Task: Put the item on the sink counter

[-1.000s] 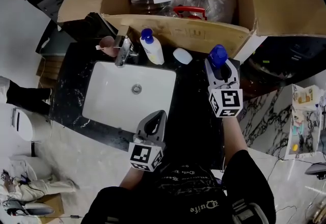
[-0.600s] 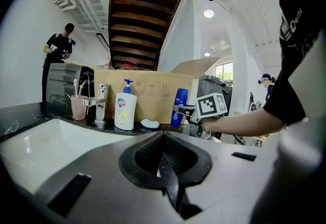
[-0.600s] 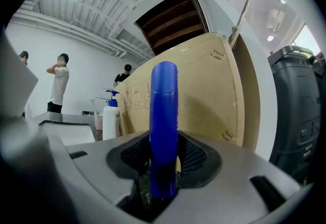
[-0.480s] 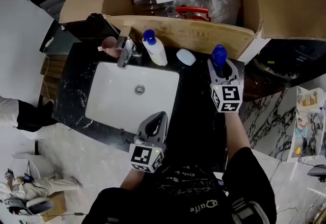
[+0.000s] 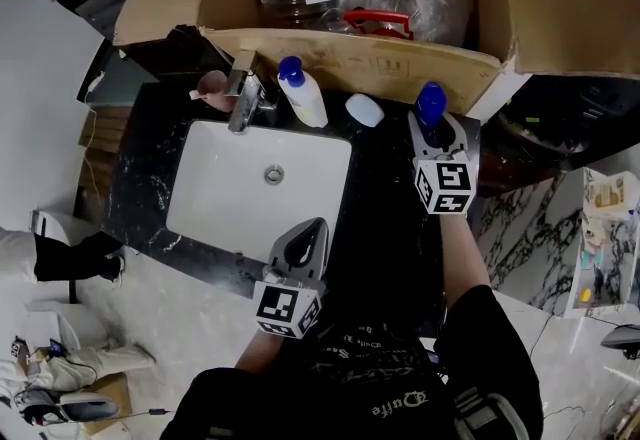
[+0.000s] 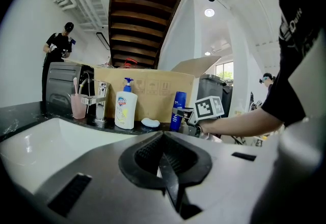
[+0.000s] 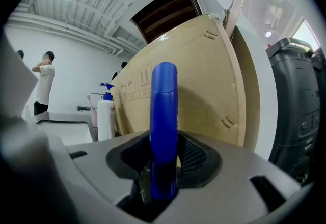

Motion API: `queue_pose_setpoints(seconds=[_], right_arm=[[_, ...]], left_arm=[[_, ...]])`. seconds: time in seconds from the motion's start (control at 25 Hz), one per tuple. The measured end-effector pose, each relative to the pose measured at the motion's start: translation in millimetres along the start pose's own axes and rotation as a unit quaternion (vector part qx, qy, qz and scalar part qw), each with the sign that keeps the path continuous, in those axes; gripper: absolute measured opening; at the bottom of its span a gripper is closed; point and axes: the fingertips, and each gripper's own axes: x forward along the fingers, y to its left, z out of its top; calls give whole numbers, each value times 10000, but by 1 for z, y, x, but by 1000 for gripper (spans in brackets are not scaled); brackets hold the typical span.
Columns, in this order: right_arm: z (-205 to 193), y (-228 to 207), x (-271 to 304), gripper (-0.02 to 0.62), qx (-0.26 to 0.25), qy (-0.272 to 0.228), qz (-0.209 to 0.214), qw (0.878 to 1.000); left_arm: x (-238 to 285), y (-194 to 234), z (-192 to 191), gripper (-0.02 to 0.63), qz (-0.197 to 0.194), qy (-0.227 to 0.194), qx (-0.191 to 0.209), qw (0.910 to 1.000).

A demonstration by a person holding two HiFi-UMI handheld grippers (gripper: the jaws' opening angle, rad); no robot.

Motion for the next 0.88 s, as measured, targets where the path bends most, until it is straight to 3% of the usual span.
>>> queue_pose_setpoints(seconds=[0.28, 0.4, 0.48, 0.6, 0.88], right_arm=[[-1, 2, 1, 156, -13, 13, 176, 9998], [0, 3, -1, 162, 208, -52, 316, 9993], [3, 6, -2, 202, 417, -147, 492, 9978], [9, 11, -3, 249, 321, -153, 579, 9977], [30, 8, -20, 301, 477, -331, 422, 9974]], left_arm=[[1, -3, -5, 8, -22, 48, -57, 10000], [-2, -4, -4, 8, 3, 17, -51, 10000], [-4, -3, -3, 8, 29, -7, -68, 10000], [-7, 0, -2, 6, 76, -44, -98, 9999], [-15, -3, 3, 8, 34, -190, -113, 9998]])
